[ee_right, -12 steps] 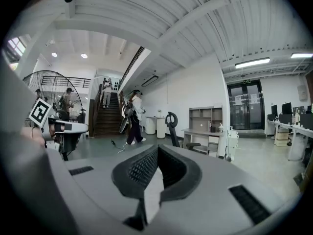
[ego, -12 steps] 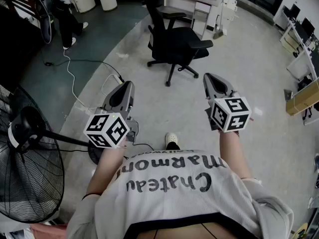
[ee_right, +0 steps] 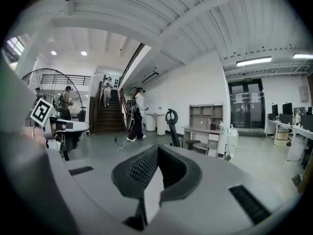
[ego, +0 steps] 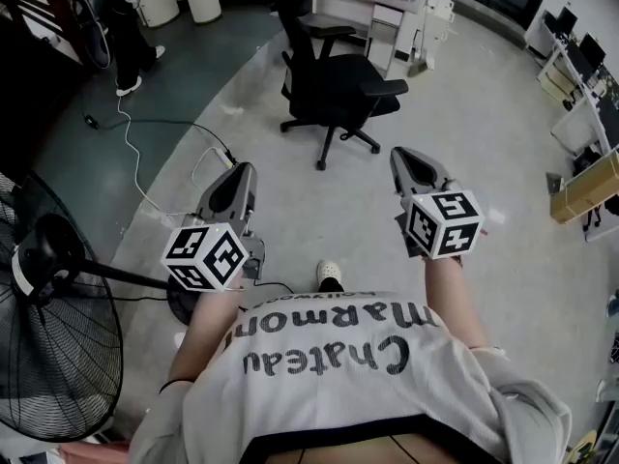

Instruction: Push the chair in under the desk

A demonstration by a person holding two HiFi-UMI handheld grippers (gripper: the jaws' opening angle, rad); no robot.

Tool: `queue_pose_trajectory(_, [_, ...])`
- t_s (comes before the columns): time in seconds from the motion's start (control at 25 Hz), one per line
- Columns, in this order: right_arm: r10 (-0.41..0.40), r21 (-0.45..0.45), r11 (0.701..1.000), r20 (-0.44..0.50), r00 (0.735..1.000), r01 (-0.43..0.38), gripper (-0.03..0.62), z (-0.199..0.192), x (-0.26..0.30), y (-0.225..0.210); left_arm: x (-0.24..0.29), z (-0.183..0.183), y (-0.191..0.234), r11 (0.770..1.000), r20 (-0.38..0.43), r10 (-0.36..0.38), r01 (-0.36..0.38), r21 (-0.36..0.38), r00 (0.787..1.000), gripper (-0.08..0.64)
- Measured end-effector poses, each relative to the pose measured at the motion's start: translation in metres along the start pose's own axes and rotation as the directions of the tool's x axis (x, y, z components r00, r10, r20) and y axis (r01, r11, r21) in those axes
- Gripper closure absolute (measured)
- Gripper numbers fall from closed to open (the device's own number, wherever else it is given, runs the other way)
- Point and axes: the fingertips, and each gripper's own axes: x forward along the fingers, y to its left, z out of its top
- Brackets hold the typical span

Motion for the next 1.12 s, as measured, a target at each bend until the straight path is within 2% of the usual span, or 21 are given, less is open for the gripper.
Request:
queue_pose_trajectory(0.32, [0.024, 0.064, 0.998, -0.018, 1.000, -0.023, 0.584, -0.010, 0.054, -0.022, 0.033, -0.013, 0.034, 0.998, -0.009, 0.044, -0.044, -0.054, 0.999, 0.541])
queue_pose_trajectory(0.52, [0.062, 0.021, 0.998, -0.038, 0.997, -0.061, 0.583, -0.002, 0.118, -0.050, 0.085, -0.004, 0.068, 0.992, 0.018, 0.097, -0.095, -0.088, 0.995, 0.541])
queue_pose_trajectory(0.76, [0.094, 0.002, 0.996, -0.006, 0.996, -0.094, 0.583, 0.035, 0.196, -0.105, 0.164, 0.015, 0.089, 0.991, 0.044, 0.112, -0.108, -0.081, 0.993, 0.541])
queue_pose_trajectory(0.96, [0.148, -0.003, 0.989, -0.003, 0.989, -0.148, 0.583, 0.053, 0.248, -0.132, 0.211, 0.008, 0.116, 0.985, 0.001, 0.152, -0.151, -0.084, 0.988, 0.541])
queue_pose_trajectory(1.12, [0.192, -0.006, 0.981, -0.029, 0.981, -0.193, 0.583, 0.047, 0.283, -0.146, 0.238, -0.005, 0.133, 0.975, -0.016, 0.186, -0.186, -0.121, 0.982, 0.541])
